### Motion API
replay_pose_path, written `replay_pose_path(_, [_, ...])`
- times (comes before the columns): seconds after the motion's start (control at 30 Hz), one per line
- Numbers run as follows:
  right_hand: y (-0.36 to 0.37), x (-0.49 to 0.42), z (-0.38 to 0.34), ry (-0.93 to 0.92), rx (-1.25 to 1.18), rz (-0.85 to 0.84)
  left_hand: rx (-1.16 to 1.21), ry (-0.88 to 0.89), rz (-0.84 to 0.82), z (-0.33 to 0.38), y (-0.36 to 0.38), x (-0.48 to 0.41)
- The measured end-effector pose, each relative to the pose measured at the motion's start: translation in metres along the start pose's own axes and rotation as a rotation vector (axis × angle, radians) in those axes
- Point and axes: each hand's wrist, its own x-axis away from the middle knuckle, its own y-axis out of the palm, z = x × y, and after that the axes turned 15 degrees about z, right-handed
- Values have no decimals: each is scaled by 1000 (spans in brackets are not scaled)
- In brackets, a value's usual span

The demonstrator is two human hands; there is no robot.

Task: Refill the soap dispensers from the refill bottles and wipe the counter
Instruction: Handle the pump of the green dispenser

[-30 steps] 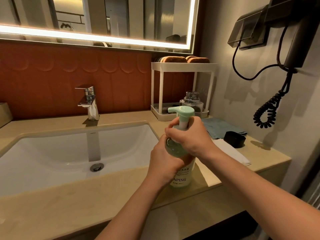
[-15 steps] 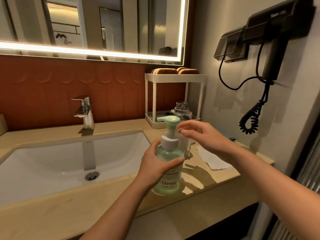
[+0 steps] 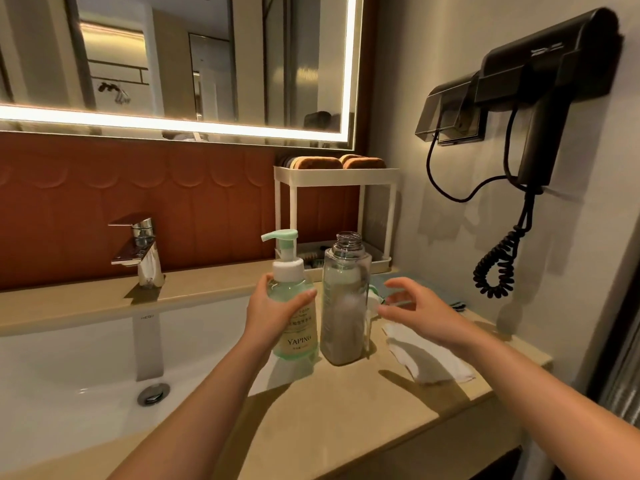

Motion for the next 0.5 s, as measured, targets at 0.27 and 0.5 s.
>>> replay_pose_path(0.27, [32,-20,3,-15,-55,-72,-46,66,1,-17,32,-47])
replay_pose_path(0.5, [47,-28,14,-63,-78,-40,-23,131,-88,-31,53,-69])
